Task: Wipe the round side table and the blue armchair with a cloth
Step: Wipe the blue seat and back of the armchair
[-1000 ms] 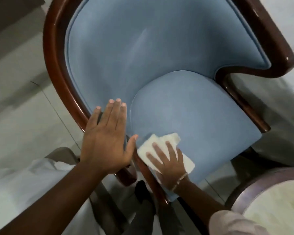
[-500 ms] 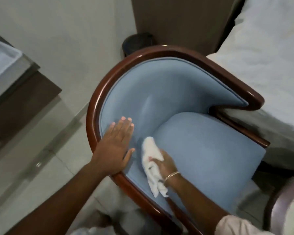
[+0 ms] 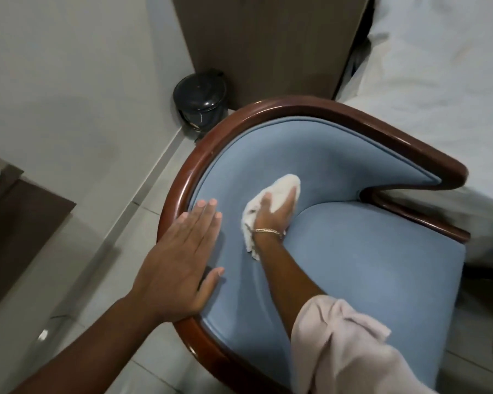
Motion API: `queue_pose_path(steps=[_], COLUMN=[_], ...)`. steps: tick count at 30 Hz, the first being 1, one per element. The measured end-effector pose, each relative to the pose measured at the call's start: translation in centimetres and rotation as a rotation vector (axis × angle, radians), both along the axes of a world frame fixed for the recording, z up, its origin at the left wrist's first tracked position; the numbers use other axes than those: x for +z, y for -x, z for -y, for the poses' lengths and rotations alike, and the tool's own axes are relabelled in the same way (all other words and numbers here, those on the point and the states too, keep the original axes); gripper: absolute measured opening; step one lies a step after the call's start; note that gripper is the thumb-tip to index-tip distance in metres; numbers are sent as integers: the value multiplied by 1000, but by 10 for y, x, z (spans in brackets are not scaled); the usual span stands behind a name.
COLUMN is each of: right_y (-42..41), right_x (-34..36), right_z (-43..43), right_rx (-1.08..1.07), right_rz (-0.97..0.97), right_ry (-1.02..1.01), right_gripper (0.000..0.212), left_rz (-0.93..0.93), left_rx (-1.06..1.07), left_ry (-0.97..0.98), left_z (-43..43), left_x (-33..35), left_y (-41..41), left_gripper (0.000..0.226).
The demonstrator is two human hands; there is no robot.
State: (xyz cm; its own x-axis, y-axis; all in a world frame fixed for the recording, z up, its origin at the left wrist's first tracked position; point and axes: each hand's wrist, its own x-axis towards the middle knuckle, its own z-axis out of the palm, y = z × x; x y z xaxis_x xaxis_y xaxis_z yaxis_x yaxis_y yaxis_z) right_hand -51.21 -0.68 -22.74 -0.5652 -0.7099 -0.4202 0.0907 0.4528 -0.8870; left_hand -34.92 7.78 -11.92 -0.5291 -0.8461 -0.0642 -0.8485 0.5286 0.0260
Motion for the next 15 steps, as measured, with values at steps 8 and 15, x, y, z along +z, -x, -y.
queue_pose_path(steps=[8,15], right_y=[-45,-7], right_x=[6,-25], right_z=[-73,-24], right_rx=[168,92], right_rz=[102,-53], right_ry=[-44,9], right_gripper=[69,64], left_rz=[-202,-175], left_rx=[37,28], left_ry=[-4,44], left_z=[-1,0], left_x=[-1,-9], left_y=[-1,-4], left_gripper=[83,81])
